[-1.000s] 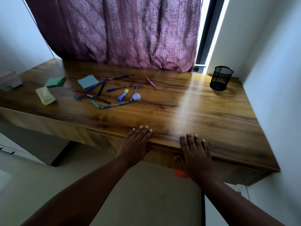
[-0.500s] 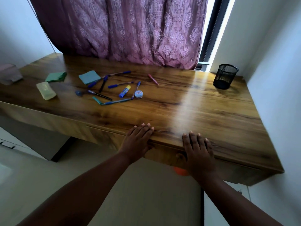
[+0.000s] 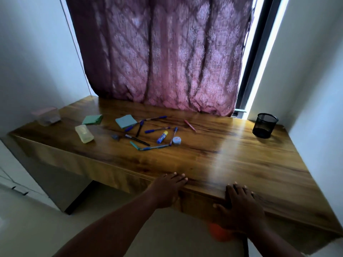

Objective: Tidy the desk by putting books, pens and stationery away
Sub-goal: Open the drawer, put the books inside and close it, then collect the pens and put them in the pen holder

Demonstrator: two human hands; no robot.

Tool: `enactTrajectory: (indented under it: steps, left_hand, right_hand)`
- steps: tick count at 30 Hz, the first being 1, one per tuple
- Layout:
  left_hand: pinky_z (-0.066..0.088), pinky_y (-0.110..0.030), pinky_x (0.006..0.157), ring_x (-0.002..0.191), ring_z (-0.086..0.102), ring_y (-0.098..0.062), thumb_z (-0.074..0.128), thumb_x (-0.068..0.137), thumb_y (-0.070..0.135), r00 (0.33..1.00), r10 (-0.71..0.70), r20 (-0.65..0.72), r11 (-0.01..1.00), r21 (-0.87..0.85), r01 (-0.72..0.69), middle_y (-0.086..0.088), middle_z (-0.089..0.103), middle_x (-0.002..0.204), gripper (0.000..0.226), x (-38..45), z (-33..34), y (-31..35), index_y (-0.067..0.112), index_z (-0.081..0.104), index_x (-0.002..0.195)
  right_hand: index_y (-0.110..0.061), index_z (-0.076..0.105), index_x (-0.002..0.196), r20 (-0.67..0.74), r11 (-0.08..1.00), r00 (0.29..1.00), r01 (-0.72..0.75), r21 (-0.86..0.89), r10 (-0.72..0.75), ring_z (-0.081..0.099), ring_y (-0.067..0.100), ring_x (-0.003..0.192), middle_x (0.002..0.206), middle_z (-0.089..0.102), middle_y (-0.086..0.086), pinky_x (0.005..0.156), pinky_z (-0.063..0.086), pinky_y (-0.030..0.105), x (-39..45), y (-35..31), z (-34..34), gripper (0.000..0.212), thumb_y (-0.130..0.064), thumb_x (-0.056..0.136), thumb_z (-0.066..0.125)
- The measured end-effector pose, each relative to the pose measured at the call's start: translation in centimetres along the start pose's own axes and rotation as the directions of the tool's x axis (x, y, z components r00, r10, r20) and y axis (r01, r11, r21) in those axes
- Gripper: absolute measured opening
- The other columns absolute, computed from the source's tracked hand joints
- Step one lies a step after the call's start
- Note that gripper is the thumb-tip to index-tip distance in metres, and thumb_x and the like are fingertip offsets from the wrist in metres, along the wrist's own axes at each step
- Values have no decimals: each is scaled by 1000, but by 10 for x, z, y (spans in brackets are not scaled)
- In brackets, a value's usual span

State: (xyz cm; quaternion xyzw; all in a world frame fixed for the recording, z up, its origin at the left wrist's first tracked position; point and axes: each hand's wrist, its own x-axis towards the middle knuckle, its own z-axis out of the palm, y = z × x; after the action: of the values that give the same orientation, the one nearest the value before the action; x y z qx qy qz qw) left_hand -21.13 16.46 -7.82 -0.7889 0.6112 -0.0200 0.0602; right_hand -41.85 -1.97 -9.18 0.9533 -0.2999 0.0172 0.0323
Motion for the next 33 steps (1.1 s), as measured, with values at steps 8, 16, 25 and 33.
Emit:
enactTrajectory:
  steps: [8,16,25,33]
  left_hand:
    - [34,-42,108,137,36,-25,43,93,52,1000,13,23,999,-30,-13,-5,33,153,61,-29,-4,-100,21,36,144]
    - [49,-38,84,104,59,-26,43,85,59,992,-46,-114,992,-125,32,-4,61,118,52,-41,-11,-242,19,57,115]
    - [49,-38,88,107,58,-24,55,84,42,938,-340,-73,843,-466,269,-7,61,117,37,-3,-11,-326,16,60,110]
    - [47,-40,89,109,56,-30,56,87,45,955,-284,84,919,-261,296,-9,60,119,36,58,-4,-354,21,57,114]
  right_hand:
    - [-30,48,118,66,960,987,-160,229,149,60,21,100,116,61,1,82,48,36,46,-79,-41,54,-71,83,38]
    - [-34,47,124,-11,968,991,-125,219,131,55,16,116,127,57,-5,90,44,31,114,-197,-74,47,-58,84,49]
    - [-23,62,98,-12,955,999,44,294,-42,64,19,88,99,68,0,64,38,26,190,-275,-86,18,-32,90,47]
    - [-16,62,74,102,886,987,64,458,-124,56,17,68,79,66,7,50,35,20,310,-299,-83,20,-22,87,47]
